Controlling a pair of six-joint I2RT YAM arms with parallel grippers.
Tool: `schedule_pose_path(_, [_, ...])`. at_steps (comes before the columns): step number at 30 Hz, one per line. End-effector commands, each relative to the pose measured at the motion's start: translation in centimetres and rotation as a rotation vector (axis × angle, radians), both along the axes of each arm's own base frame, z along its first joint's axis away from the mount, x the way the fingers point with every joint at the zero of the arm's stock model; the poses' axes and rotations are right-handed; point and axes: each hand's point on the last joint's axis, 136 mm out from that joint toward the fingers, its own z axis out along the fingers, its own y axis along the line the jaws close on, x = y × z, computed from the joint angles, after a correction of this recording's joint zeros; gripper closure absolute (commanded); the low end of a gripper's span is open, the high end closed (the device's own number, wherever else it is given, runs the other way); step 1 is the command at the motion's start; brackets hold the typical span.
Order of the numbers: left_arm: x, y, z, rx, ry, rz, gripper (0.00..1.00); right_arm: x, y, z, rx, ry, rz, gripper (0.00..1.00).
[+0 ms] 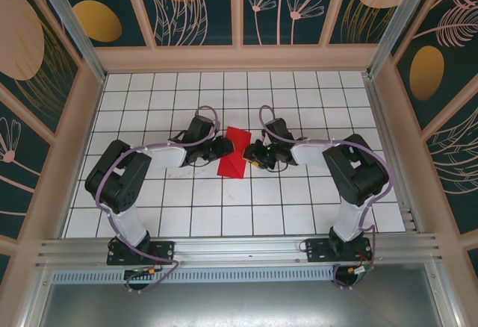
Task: Fold a paper plane with a square sheet of paper (pick it up from the middle)
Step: Fold the triangle a second time at the center of the table, then turn over the paper at the center of the table.
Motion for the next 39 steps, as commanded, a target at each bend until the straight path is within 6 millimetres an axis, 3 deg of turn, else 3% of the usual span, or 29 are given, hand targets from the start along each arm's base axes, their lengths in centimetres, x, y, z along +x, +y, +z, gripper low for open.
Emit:
schedule_pose_path(1, [0.6,1.3,-0.1,0.067,-0.016,0.023,0.74,0.4,0.4,-0.2,0.021,0.011,0.000,0.66])
schedule_pose_path(10, [0.9,-0.1,-1.9,0.033,0.039,-0.026,0.75,0.2,0.6,-0.7,0.026,0.021,0.012,0.64])
schedule_pose_path(13, [0.6,0.7,-3.6,0.085,0.077,-0.012,0.78,0.3,0.8,-0.6,0.031,0.016,0.010,0.64])
schedule_pose_path(21, [-0.3,1.8,-5.5,0.142,0.120,0.007,0.80,0.5,1.3,-0.9,0.036,0.028,0.014,0.64])
schedule_pose_path(39, [-0.3,1.6,-5.2,0.122,0.119,0.016,0.80,0.8,2.8,-0.3,0.121,-0.018,0.044,0.67])
